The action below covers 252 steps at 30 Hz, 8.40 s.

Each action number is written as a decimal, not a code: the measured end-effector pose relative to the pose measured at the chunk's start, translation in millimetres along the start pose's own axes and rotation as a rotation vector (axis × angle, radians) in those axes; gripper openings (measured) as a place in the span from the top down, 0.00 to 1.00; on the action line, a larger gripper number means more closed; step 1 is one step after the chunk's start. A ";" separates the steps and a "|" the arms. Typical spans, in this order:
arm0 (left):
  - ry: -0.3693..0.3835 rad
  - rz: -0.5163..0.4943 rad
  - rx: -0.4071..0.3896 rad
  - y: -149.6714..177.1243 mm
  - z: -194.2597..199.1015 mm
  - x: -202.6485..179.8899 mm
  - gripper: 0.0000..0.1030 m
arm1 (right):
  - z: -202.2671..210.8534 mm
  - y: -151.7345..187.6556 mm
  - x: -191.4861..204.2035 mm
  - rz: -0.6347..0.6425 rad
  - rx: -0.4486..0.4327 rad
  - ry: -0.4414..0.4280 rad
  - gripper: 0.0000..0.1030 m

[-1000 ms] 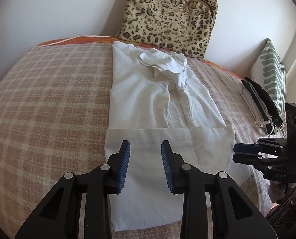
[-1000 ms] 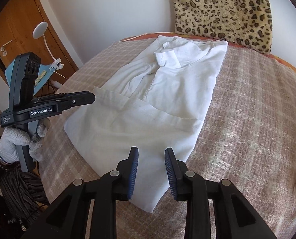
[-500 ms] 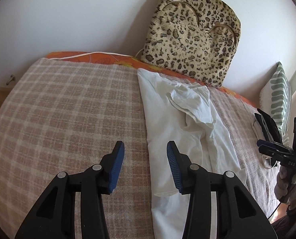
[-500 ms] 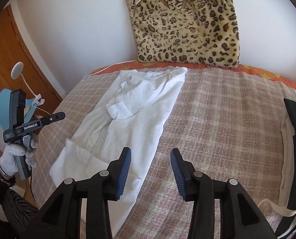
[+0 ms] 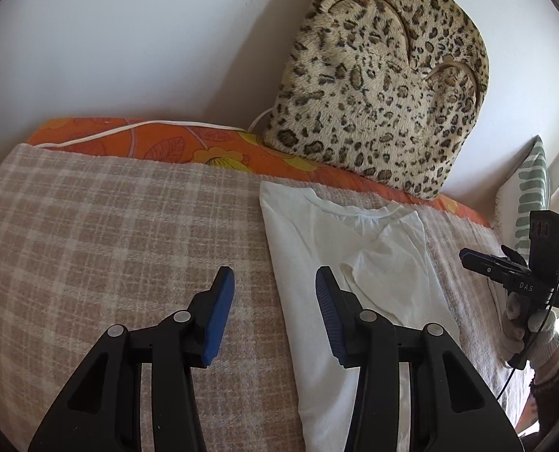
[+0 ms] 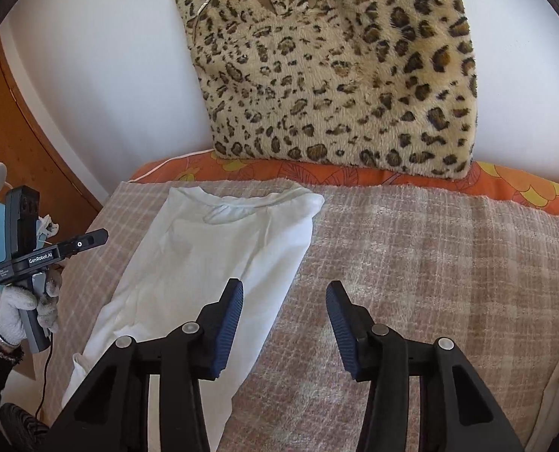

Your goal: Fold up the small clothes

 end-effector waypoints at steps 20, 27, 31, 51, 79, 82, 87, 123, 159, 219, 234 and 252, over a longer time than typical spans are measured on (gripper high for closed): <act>0.062 -0.056 0.042 -42.7 -77.3 15.3 0.55 | -67.8 -43.2 -1.8 0.074 0.028 -0.010 0.65; 0.093 -0.029 0.039 -48.3 -90.7 20.0 0.56 | -81.7 -53.3 -0.1 0.069 0.053 -0.086 0.63; 0.110 -0.013 0.033 -54.4 -95.5 21.3 0.72 | -91.2 -59.8 6.6 0.070 0.065 -0.104 0.64; 0.117 -0.140 -0.063 -63.7 -45.5 -24.7 0.95 | -37.4 -80.9 22.1 0.066 -0.041 -0.082 0.93; 0.128 -0.240 -0.083 50.2 87.0 -108.2 0.95 | 133.0 38.9 85.0 0.152 -0.134 -0.049 0.95; 0.130 -0.256 -0.088 70.5 98.4 -112.8 0.95 | 143.6 59.6 91.0 0.172 -0.132 -0.041 0.95; 0.116 -0.281 -0.051 110.3 105.5 -113.8 0.95 | 154.2 93.8 94.0 0.186 -0.114 -0.039 0.96; 0.030 -0.580 0.108 220.9 98.4 -123.2 0.82 | 121.6 189.0 82.2 0.024 0.087 -0.089 0.91; -0.110 -1.021 0.211 279.7 97.9 -144.7 0.95 | 135.9 217.2 56.8 -0.177 0.244 -0.219 0.99; 0.090 -0.642 0.245 224.6 28.1 -173.7 0.81 | 119.5 215.7 40.8 -0.032 0.245 -0.109 0.96; 0.048 -0.444 0.125 153.6 22.1 -139.6 0.75 | 93.3 119.1 100.8 0.073 0.022 -0.149 0.73; 0.041 -0.397 0.092 124.1 14.9 -125.3 0.74 | 93.8 104.4 106.6 0.172 -0.029 -0.044 0.73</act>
Point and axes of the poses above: each gripper's, at about its wrist camera, not at the fingertips, and z roughly against the way its jaws point, x to its left, y to its underside, the point moved 2 cm from there along -z, roughly the way its jaws point, and after that the axes turned 13 degrees about y, right-handed, at the moved point
